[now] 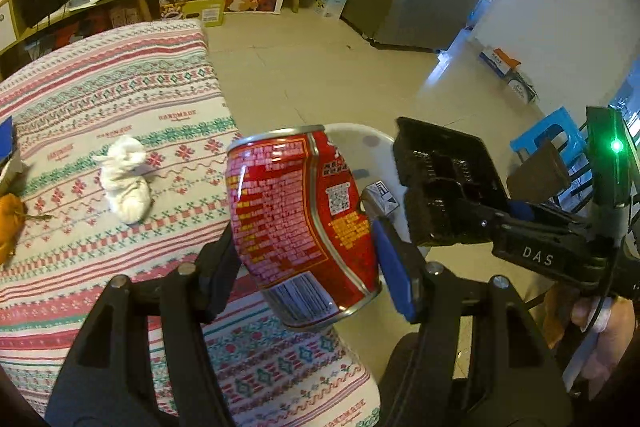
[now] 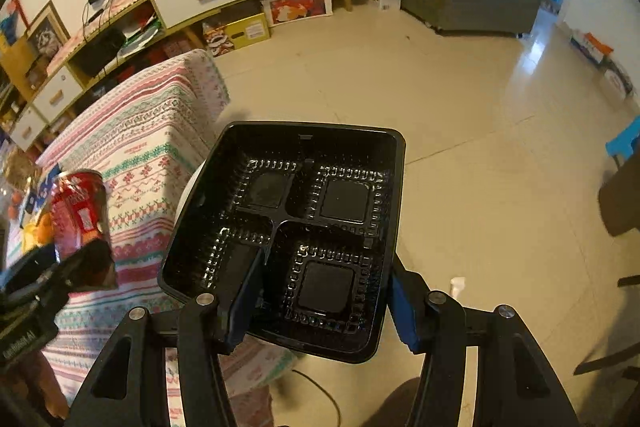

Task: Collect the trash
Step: 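Carry black tray with right tool while left carries crushed can to bin, then drop black tray from right tool while left drops crushed can into bin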

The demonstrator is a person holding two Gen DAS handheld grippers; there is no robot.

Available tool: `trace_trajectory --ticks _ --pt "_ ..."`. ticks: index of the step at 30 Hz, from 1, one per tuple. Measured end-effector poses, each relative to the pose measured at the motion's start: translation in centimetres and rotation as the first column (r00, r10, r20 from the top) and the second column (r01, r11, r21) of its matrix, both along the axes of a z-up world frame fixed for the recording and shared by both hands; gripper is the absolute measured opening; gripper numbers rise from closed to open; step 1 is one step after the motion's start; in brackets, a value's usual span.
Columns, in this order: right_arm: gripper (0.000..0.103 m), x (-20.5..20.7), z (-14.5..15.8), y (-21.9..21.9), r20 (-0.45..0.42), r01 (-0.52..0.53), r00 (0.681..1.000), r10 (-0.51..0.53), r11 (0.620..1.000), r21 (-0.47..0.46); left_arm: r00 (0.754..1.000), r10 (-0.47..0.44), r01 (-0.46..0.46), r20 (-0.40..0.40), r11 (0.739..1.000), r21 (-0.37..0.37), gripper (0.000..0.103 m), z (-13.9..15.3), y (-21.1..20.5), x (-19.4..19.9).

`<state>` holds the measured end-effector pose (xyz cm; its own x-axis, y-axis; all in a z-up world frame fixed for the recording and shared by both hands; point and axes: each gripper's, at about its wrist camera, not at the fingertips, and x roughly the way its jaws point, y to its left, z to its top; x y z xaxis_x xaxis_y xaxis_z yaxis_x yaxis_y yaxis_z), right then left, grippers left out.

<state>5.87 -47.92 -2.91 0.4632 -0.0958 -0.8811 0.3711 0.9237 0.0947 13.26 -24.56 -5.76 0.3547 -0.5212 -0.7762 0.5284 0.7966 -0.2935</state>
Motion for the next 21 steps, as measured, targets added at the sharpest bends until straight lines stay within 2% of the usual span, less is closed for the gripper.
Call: trace_trajectory --ticks 1,3,4,11,15,18,21 --pt "0.061 0.2 0.1 0.1 0.019 -0.006 1.000 0.006 1.000 0.024 1.000 0.001 -0.001 -0.002 1.000 0.002 0.065 -0.1 -0.2 0.0" --pt "0.071 0.3 0.4 0.2 0.034 -0.007 0.999 0.006 0.999 0.049 1.000 0.002 -0.002 -0.005 1.000 0.005 0.065 -0.4 -0.5 -0.1" --pt "0.071 0.3 0.6 0.4 0.038 -0.008 0.999 0.006 0.999 0.046 1.000 0.002 -0.002 -0.007 1.000 0.006 0.065 -0.4 -0.5 -0.2" --pt "0.072 0.2 0.5 0.4 0.003 0.006 1.000 -0.006 1.000 -0.006 1.000 -0.012 0.013 -0.024 1.000 0.010 0.065 -0.7 -1.3 0.3" --pt "0.072 -0.8 0.4 -0.4 -0.015 0.032 0.999 -0.032 0.999 -0.012 0.999 -0.032 0.032 -0.034 0.999 0.011 0.065 -1.1 -2.3 0.8" --pt "0.073 -1.8 0.3 -1.3 -0.029 0.049 0.998 -0.049 0.999 -0.012 0.997 -0.045 0.045 -0.070 0.999 -0.002 0.065 -2.1 -3.4 1.2" --pt "0.073 -2.6 0.2 -2.0 -0.037 0.054 0.998 -0.055 0.998 -0.027 0.995 -0.072 0.071 -0.067 0.997 -0.010 0.065 -2.6 -4.3 1.1"
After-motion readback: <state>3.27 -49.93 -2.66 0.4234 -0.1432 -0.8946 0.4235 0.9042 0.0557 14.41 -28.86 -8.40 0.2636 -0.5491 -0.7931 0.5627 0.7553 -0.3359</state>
